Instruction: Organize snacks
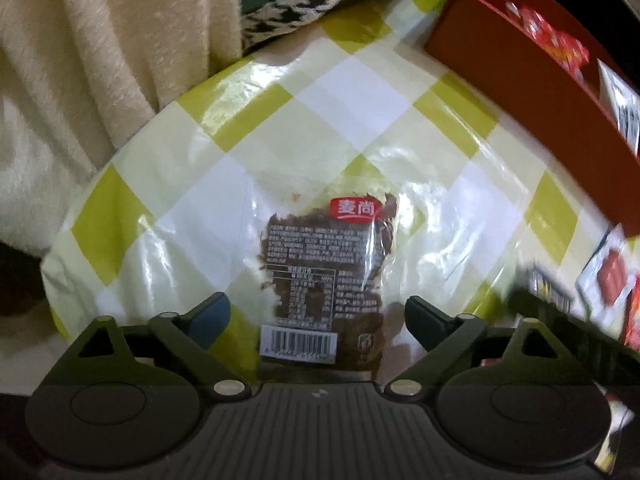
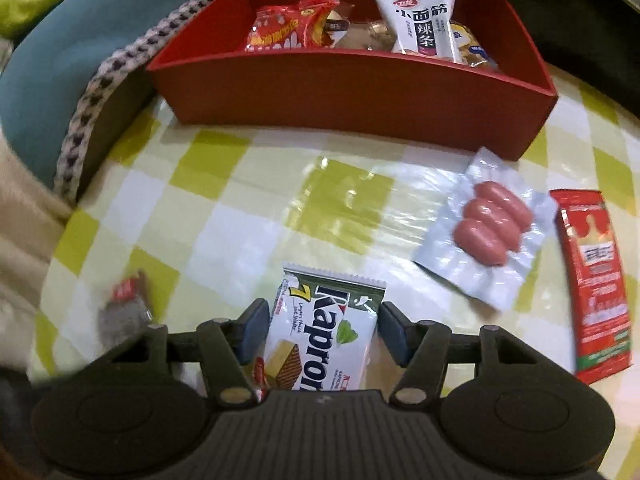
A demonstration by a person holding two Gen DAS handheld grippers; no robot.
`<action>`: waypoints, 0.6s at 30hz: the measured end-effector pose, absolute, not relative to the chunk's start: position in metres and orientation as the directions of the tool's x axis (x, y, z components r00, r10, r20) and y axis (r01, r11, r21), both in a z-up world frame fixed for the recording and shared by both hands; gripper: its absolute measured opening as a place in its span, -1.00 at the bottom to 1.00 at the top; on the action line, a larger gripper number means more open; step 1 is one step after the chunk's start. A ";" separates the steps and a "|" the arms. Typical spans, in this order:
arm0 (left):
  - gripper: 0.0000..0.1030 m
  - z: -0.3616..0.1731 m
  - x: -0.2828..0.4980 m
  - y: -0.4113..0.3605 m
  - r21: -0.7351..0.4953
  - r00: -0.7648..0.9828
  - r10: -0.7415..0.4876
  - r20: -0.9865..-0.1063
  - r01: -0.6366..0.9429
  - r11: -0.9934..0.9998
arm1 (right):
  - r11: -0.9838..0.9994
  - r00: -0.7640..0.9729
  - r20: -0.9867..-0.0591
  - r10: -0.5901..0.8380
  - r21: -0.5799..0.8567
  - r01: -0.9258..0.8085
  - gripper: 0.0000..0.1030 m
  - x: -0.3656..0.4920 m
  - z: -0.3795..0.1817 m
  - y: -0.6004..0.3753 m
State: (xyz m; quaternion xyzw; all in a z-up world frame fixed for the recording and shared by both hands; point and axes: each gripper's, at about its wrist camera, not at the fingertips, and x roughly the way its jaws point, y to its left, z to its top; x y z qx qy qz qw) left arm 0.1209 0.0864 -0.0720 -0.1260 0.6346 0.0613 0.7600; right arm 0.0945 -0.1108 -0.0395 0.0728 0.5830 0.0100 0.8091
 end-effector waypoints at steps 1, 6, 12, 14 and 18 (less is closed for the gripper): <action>0.92 -0.072 0.121 0.088 -0.125 0.191 -0.075 -0.979 -0.264 0.956 | 0.992 0.316 -0.943 0.102 0.121 0.043 0.36 0.092 -0.038 -0.115; 0.99 -0.073 0.122 0.081 -0.104 0.191 -0.059 -0.980 -0.235 0.967 | 0.996 0.308 -0.947 0.094 0.091 -0.024 0.36 0.075 -0.038 -0.143; 1.00 -0.078 0.118 0.055 -0.015 0.197 0.020 -0.980 -0.175 0.985 | 0.990 0.344 -0.928 0.141 0.124 -0.071 0.61 0.061 -0.042 -0.150; 1.00 -0.079 0.119 0.051 -0.017 0.197 0.022 -0.980 -0.197 0.980 | 0.988 0.353 -0.924 0.145 0.114 -0.108 0.81 0.058 -0.043 -0.146; 1.00 -0.080 0.114 0.046 -0.018 0.192 0.028 -0.981 -0.234 0.972 | 0.974 0.355 -0.908 0.221 0.188 -0.125 1.00 0.059 -0.047 -0.148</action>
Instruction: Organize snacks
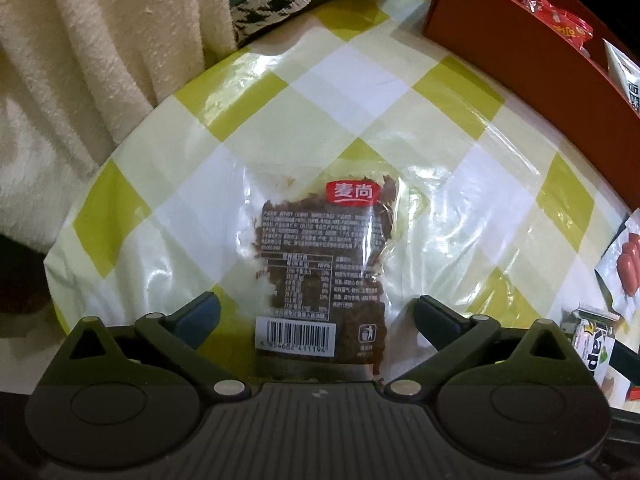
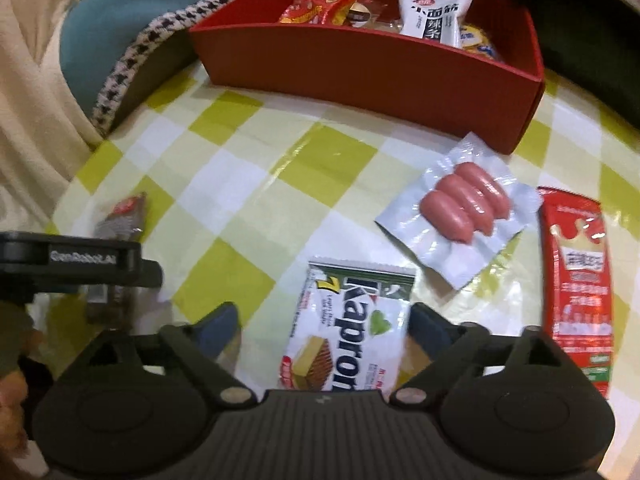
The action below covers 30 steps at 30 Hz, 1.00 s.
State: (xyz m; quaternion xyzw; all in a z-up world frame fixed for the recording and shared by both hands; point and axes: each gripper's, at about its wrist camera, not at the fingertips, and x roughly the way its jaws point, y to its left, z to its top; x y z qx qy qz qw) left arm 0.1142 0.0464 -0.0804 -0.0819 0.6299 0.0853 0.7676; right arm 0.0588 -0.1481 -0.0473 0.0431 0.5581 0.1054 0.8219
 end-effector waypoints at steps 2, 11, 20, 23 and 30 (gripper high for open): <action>1.00 -0.081 0.108 0.045 -0.021 0.203 0.030 -0.979 -0.246 0.969 | 0.965 0.356 -0.897 0.262 0.236 -0.115 1.00 0.061 -0.049 -0.153; 0.84 -0.071 0.106 0.043 -0.021 0.197 0.026 -0.980 -0.237 0.971 | 0.976 0.370 -0.909 0.192 0.137 -0.170 0.57 0.055 -0.046 -0.144; 0.67 -0.058 0.100 0.040 -0.028 0.241 0.024 -0.970 -0.209 0.977 | 0.979 0.404 -0.900 0.160 0.092 -0.183 0.38 0.053 -0.041 -0.148; 0.64 -0.055 0.099 0.041 -0.037 0.246 0.018 -0.969 -0.215 0.976 | 0.981 0.423 -0.892 0.160 0.096 -0.170 0.37 0.054 -0.036 -0.151; 0.57 -0.049 0.102 0.041 -0.054 0.263 0.000 -0.965 -0.198 0.979 | 0.981 0.444 -0.878 0.181 0.127 -0.148 0.37 0.056 -0.027 -0.159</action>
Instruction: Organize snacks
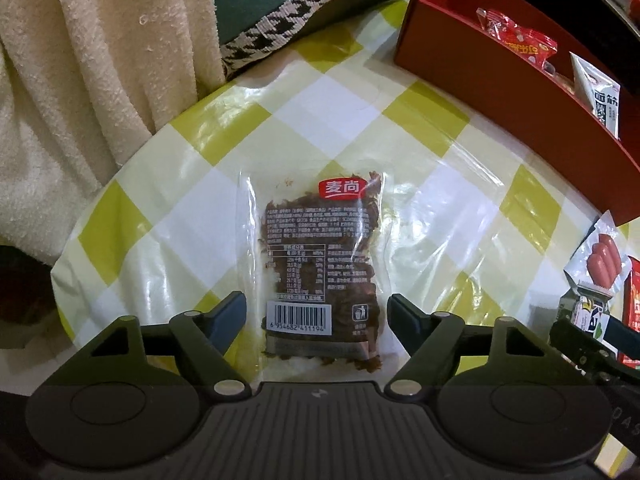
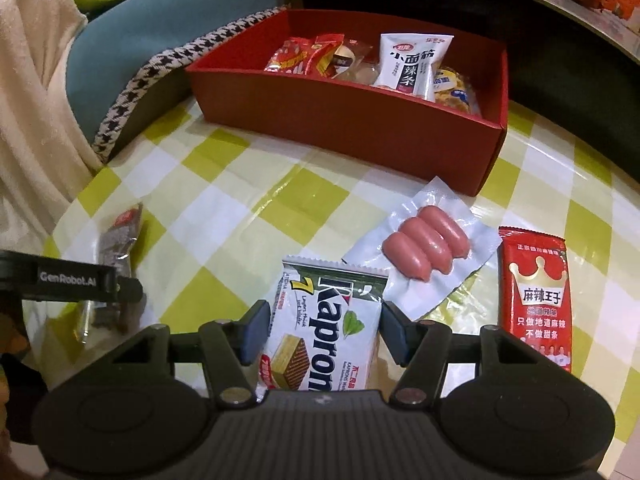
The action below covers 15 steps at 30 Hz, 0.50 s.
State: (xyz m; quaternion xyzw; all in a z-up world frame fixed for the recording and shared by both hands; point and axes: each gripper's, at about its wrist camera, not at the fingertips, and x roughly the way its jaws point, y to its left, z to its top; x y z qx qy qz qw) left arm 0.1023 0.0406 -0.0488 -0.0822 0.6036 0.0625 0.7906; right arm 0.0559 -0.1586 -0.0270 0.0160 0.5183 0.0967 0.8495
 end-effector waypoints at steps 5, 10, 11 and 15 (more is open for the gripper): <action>0.52 -0.043 0.104 0.041 -0.089 0.279 -0.030 -0.960 -0.199 0.976 | 0.980 0.468 -0.863 0.190 0.138 -0.143 0.37 0.056 -0.019 -0.160; 0.48 -0.040 0.105 0.031 -0.071 0.293 -0.022 -0.956 -0.159 0.985 | 0.982 0.476 -0.860 0.182 0.133 -0.135 0.37 0.057 -0.016 -0.162; 0.48 -0.041 0.105 0.030 -0.073 0.293 -0.025 -0.956 -0.153 0.986 | 0.982 0.472 -0.863 0.181 0.133 -0.134 0.37 0.057 -0.018 -0.162; 0.60 -0.048 0.107 0.031 -0.061 0.277 -0.017 -0.961 -0.150 0.987 | 0.982 0.459 -0.870 0.182 0.137 -0.131 0.37 0.059 -0.021 -0.161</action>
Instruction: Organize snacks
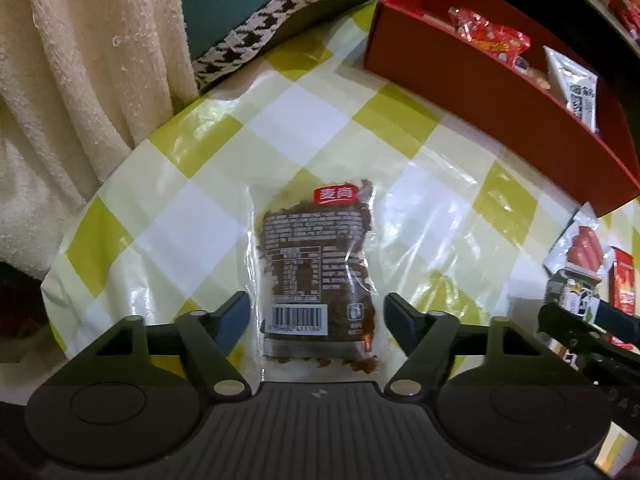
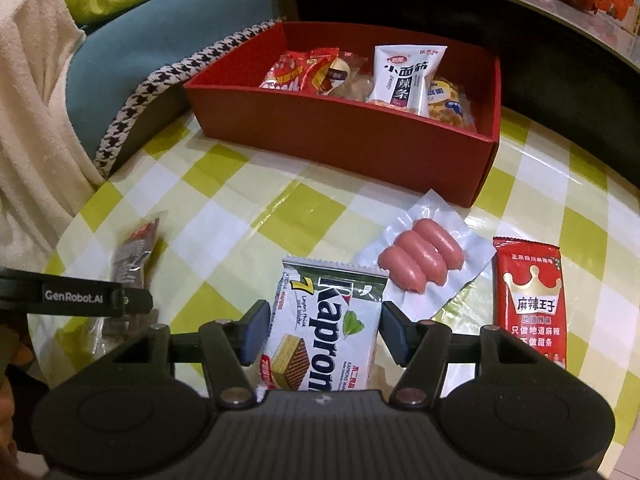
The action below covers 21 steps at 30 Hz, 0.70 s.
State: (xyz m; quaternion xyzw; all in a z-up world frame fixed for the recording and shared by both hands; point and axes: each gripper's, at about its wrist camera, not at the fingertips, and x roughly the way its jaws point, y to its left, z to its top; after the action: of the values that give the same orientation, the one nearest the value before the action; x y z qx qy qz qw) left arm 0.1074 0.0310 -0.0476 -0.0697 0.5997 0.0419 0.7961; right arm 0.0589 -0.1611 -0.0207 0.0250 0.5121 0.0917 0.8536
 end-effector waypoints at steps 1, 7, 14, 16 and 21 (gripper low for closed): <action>0.64 -0.049 0.108 0.031 -0.056 0.273 -0.014 -0.962 -0.149 0.987 | 0.981 0.456 -0.870 0.187 0.141 -0.132 0.37 0.059 -0.021 -0.161; 0.85 -0.068 0.111 0.037 -0.054 0.211 -0.013 -0.977 -0.192 0.980 | 0.979 0.445 -0.873 0.200 0.159 -0.129 0.37 0.060 -0.023 -0.159; 0.78 -0.068 0.109 0.032 -0.031 0.236 0.010 -0.972 -0.171 0.985 | 0.978 0.445 -0.872 0.205 0.162 -0.133 0.37 0.061 -0.021 -0.157; 0.68 -0.064 0.107 0.031 -0.048 0.246 -0.006 -0.969 -0.167 0.985 | 0.977 0.447 -0.870 0.208 0.163 -0.137 0.37 0.060 -0.020 -0.156; 0.62 -0.047 0.108 0.030 -0.079 0.288 -0.033 -0.957 -0.151 0.985 | 0.976 0.459 -0.863 0.211 0.165 -0.139 0.37 0.058 -0.017 -0.158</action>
State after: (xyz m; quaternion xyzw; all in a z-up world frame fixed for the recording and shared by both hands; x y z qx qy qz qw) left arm 0.1085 0.0296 -0.0473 -0.0771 0.5957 0.0369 0.7986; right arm 0.0583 -0.1581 -0.0167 0.0355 0.5100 0.1027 0.8533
